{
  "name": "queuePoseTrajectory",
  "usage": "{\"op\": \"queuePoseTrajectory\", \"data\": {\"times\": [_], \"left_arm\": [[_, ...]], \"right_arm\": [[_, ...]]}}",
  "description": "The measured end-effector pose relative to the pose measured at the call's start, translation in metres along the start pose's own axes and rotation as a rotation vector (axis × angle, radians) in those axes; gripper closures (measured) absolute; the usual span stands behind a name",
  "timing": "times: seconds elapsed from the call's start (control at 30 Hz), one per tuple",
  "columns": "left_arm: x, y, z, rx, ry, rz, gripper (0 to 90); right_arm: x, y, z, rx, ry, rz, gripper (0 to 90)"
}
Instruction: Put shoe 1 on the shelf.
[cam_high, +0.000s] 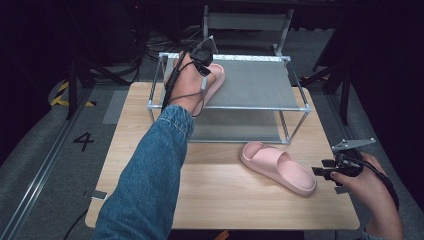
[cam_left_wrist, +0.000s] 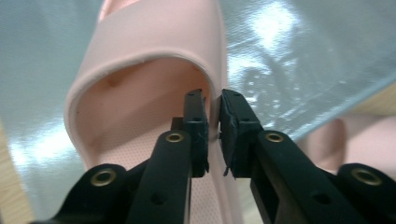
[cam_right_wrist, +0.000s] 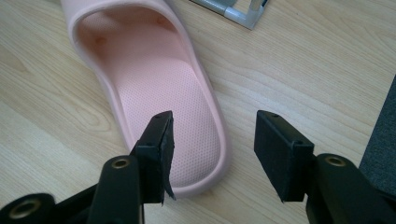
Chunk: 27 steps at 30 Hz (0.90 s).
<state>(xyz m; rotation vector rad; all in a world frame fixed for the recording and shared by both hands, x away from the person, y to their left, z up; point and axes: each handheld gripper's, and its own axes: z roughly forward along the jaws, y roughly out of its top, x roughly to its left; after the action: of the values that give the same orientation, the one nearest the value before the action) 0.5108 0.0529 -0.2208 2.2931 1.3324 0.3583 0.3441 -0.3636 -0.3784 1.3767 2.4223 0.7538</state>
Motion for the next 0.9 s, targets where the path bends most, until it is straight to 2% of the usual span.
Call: {"op": "queuePoseTrajectory", "data": {"times": [0.07, 0.17, 0.23, 0.27, 0.3, 0.4, 0.53, 0.67, 0.9], "left_arm": [[-0.001, -0.001, -0.002, -0.011, 0.011, 0.012, 78.8], [-0.002, -0.005, -0.008, -0.026, -0.022, 0.023, 69.8], [-0.003, -0.008, -0.012, -0.050, -0.033, 0.036, 62.5], [-0.004, -0.011, -0.016, -0.072, -0.053, 0.044, 59.4], [-0.004, -0.011, -0.016, -0.072, -0.053, 0.044, 57.1], [-0.007, -0.024, -0.028, -0.099, -0.075, 0.089, 54.1], [-0.007, -0.045, -0.043, -0.139, -0.139, 0.142, 54.7], [-0.002, -0.062, -0.055, -0.159, -0.197, 0.186, 57.4], [0.005, -0.089, -0.070, -0.178, -0.254, 0.209, 61.6]], "right_arm": [[0.000, 0.000, 0.000, 0.002, 0.001, -0.001, 47.8], [0.001, 0.000, 0.000, 0.004, 0.002, 0.000, 47.4], [0.001, 0.000, 0.000, 0.002, -0.002, 0.000, 47.2], [0.001, 0.000, 0.001, 0.001, -0.002, -0.001, 47.2], [0.001, 0.000, 0.001, 0.001, -0.002, -0.001, 47.2], [0.001, 0.001, 0.001, -0.001, -0.003, -0.007, 47.0], [0.001, 0.001, 0.001, -0.001, -0.008, -0.008, 46.9], [0.003, 0.002, 0.001, 0.000, -0.009, -0.019, 46.5], [0.004, 0.002, 0.002, 0.010, -0.008, -0.014, 46.2]]}}
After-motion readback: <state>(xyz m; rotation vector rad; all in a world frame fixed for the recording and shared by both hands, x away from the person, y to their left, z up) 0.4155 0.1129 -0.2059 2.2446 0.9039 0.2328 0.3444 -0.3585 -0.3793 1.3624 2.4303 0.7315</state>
